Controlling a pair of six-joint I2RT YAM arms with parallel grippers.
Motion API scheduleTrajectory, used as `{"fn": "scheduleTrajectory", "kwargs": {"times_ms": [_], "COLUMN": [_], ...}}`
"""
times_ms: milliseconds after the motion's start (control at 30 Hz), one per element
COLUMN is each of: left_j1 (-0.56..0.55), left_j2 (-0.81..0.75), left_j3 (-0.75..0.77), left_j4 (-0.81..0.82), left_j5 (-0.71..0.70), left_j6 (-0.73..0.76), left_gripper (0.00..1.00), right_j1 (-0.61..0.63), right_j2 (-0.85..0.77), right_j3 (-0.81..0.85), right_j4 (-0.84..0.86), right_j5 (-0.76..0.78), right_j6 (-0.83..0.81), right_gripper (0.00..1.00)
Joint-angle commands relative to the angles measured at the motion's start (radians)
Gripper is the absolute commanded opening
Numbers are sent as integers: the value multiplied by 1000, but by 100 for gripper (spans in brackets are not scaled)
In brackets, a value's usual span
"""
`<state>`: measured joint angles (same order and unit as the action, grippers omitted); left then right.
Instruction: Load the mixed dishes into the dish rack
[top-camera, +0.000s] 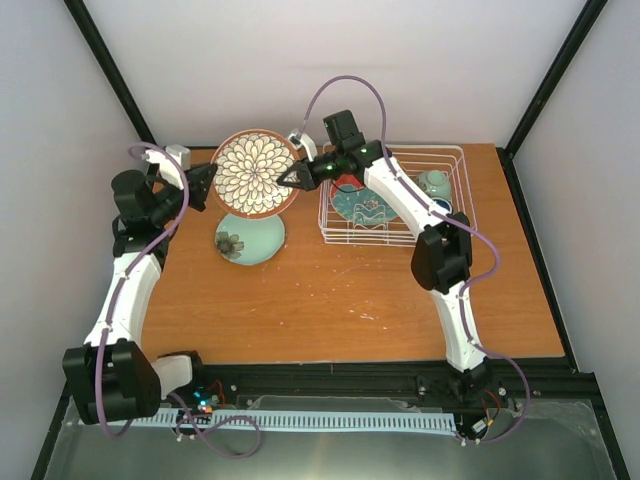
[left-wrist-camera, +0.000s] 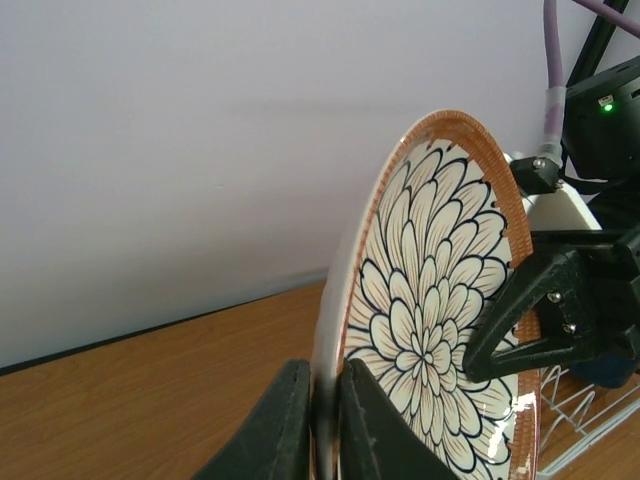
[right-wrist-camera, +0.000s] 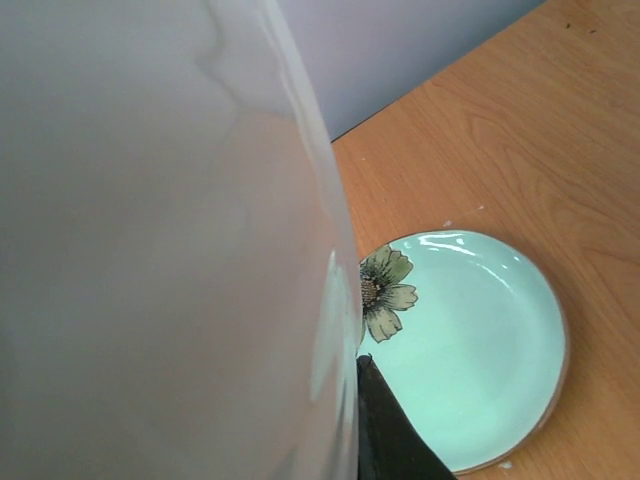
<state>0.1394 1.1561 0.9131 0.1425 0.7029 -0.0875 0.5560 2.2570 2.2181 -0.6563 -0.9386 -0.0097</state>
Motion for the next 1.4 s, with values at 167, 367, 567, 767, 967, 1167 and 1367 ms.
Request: {"fn": "scheduleTrajectory", "kwargs": {"times_ms": [167,367,567,767,967,1167,1367], "left_j1": [0,-1,0,-1,0,0,0], "left_j2": [59,83,79,78,84,101,90], "left_j3": [53,72,91,128,169,214,220], "left_j4": [94,83,64,51,28,-21,-24], "left_j5": [-25,-40,-77,-140,-208,-246,-322], "left_j6": [-14,-12,-4,-4,-6,1,-6], "left_gripper": [33,42,47,48,49,51,51], "right_j1": [14,-5,-38,-88,-128,-164,-208], "right_j2": [-152,-183,-247,-309,-348,-421,-538], "right_j3": [-1,-24,-97,-92,-97,-179,-337], "right_j4": [80,100,106,52,22,41,60], "right_j5": [-2,50,152,288,382,437,506], "right_j6": [-92,-93,-123,-199,-268,-303,-327], "right_gripper": [3,3,3,3,3,3,3]}}
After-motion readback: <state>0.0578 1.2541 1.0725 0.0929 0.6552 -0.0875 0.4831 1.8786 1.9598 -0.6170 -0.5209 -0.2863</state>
